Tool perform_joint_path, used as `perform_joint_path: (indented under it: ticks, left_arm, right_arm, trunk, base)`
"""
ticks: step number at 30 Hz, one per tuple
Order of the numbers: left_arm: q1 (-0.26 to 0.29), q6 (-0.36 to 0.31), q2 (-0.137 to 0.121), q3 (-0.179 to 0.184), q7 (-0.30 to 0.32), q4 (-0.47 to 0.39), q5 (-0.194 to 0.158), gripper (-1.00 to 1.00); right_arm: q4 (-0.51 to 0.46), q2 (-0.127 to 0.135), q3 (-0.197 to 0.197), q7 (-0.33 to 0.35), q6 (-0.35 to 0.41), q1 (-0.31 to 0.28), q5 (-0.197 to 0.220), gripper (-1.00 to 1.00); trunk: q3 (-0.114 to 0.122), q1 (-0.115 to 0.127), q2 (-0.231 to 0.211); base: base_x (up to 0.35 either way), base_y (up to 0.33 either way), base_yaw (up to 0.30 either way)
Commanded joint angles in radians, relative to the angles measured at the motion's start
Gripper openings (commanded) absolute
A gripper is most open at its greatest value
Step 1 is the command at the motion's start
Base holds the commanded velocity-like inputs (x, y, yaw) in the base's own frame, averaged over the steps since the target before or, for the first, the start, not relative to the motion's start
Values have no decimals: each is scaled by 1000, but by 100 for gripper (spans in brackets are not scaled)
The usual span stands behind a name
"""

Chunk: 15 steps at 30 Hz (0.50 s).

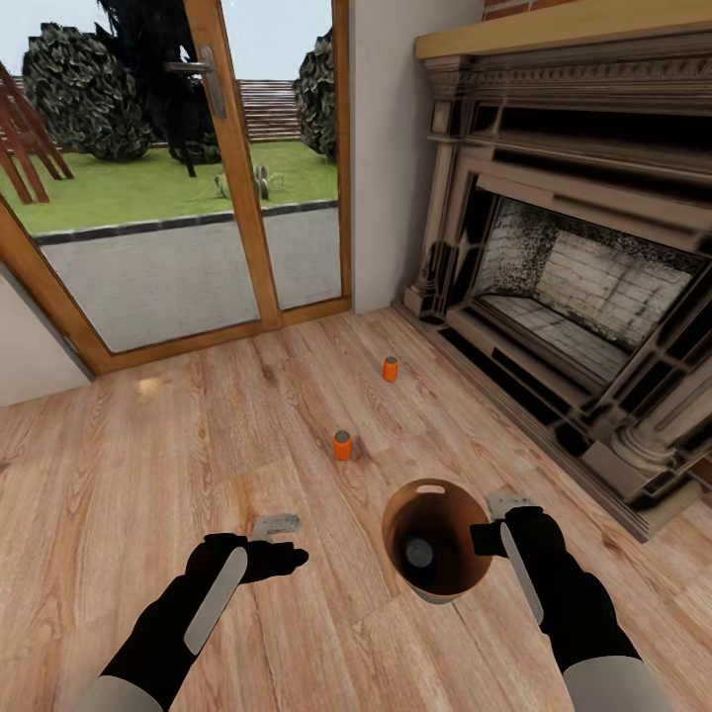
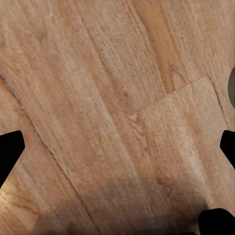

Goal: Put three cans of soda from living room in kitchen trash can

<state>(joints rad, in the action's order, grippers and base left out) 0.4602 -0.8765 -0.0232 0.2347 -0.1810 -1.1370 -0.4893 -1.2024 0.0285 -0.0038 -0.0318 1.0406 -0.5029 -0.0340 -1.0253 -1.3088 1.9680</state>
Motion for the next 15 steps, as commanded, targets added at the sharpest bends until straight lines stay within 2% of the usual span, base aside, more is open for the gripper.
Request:
perform_joint_path:
  ticks: [1, 7, 10, 11, 15]
  left_arm:
    - [0, 0, 0, 0, 0, 0, 0, 100]
    - [0, -1, 7, 0, -26, 1, 2, 100]
    - [1, -2, 30, 0, -115, 2, 2, 100]
    - [1, -3, 41, 0, -158, 3, 2, 100]
    - [1, -4, 58, 0, -231, 3, 1, 100]
  right_arm:
    - [0, 0, 0, 6, -1, 0, 15, -100]
    - [0, -1, 1, 6, 7, 0, 16, -100]
    - [0, 0, 0, 33, 7, 0, 16, -100]
    - [0, 0, -1, 63, 7, -1, 15, -100]
    - [0, 4, -1, 123, 7, -2, 11, -100]
  trunk:
    - [0, 0, 0]
    - [0, 0, 0]
    - [0, 0, 0]
    - [0, 0, 0]
    - [0, 0, 0]
  base:
    - [0, 0, 0]
    - [0, 0, 0]
    - [0, 0, 0]
    - [0, 0, 0]
    - [0, 0, 0]
